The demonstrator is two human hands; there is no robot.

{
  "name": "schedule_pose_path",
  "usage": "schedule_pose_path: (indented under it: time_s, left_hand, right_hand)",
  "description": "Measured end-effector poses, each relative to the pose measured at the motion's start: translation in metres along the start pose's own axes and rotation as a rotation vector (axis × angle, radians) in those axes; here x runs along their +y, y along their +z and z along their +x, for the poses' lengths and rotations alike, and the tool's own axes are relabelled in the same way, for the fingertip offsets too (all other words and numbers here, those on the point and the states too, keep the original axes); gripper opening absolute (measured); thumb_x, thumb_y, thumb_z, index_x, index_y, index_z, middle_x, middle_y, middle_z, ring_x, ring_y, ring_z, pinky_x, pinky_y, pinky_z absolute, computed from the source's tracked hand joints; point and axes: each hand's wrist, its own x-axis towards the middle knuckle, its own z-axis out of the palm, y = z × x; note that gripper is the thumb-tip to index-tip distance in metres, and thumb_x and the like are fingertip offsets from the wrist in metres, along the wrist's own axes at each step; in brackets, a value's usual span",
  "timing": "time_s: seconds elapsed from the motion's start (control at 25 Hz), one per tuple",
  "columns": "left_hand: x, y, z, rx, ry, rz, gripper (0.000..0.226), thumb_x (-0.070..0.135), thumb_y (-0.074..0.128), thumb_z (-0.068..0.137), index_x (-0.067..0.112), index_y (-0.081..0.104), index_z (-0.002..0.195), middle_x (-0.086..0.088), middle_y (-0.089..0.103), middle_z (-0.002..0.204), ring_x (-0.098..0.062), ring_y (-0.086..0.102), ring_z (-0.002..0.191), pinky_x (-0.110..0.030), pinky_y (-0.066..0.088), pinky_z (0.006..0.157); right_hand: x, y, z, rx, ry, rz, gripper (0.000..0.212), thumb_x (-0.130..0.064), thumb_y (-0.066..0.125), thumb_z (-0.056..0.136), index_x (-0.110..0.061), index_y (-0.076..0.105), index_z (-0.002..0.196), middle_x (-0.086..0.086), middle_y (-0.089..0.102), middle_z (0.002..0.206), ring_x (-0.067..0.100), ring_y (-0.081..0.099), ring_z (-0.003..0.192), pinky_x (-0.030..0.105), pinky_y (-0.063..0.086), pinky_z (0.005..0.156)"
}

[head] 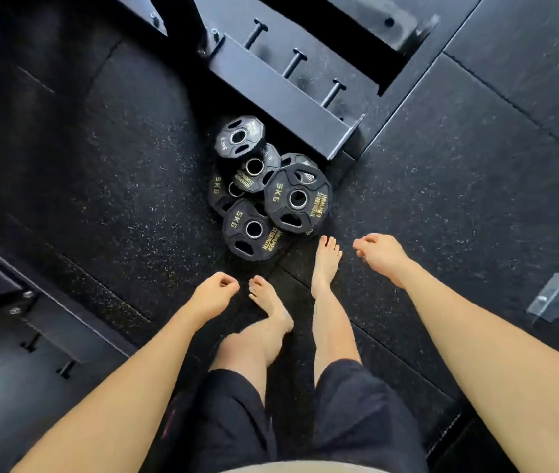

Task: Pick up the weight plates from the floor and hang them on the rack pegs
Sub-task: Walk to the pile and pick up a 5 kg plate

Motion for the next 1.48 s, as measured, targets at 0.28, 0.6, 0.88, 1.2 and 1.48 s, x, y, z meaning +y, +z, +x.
schedule_pose_path:
  time_s: [0.28, 0.6, 0.88, 1.2, 1.48]
  left_hand:
    - [0.028, 0.084, 0.199, 0.012, -0.081, -0.237, 0.004, 0.027, 0.058, 0.092, 0.028, 0.058, 0.096, -0.002, 0.066, 0.098, -0.019, 0.062, 0.088, -0.039, 0.051, 0.084]
    - [0.061, 0.151, 0.353, 0.021, -0.270, -0.719, 0.043, 0.023, 0.065, 0.091, 0.022, 0.033, 0.121, 0.001, 0.056, 0.094, -0.015, 0.059, 0.084, -0.039, 0.055, 0.087]
    - [0.064, 0.172, 0.398, 0.245, -0.341, -0.816, 0.051, 0.027, 0.077, 0.080, 0.019, 0.045, 0.118, -0.004, 0.060, 0.114, -0.028, 0.063, 0.098, -0.043, 0.054, 0.092]
    - [0.058, 0.162, 0.372, 0.190, -0.263, -0.859, 0.060, 0.023, 0.056, 0.087, 0.027, 0.033, 0.142, -0.003, 0.058, 0.129, -0.027, 0.060, 0.110, -0.047, 0.054, 0.092]
    - [0.058, 0.082, 0.214, 0.282, -0.006, -0.983, 0.037, 0.014, 0.057, 0.087, 0.025, 0.045, 0.120, -0.011, 0.062, 0.120, -0.024, 0.061, 0.103, -0.044, 0.051, 0.097]
  right_hand:
    - [-0.022, 0.025, 0.223, 0.049, -0.105, -0.097, 0.029, -0.035, 0.052, 0.096, -0.014, 0.068, 0.108, 0.009, 0.068, 0.109, 0.024, 0.058, 0.091, 0.035, 0.044, 0.080]
    - [-0.034, 0.077, 0.393, 0.107, -0.128, -0.247, 0.056, -0.047, 0.052, 0.092, -0.010, 0.049, 0.134, 0.011, 0.057, 0.131, 0.029, 0.052, 0.121, 0.036, 0.040, 0.097]
    - [-0.048, 0.109, 0.442, 0.147, -0.117, -0.248, 0.045, -0.038, 0.060, 0.088, -0.010, 0.053, 0.122, 0.010, 0.060, 0.120, 0.028, 0.057, 0.108, 0.037, 0.045, 0.090]
    - [-0.046, 0.101, 0.408, 0.141, -0.077, -0.318, 0.030, -0.030, 0.059, 0.090, -0.007, 0.061, 0.110, 0.013, 0.062, 0.106, 0.031, 0.061, 0.098, 0.040, 0.052, 0.087]
    - [-0.053, 0.065, 0.239, 0.025, -0.042, 0.114, 0.027, -0.021, 0.062, 0.085, -0.010, 0.057, 0.109, 0.011, 0.064, 0.097, 0.024, 0.060, 0.081, 0.026, 0.043, 0.056]
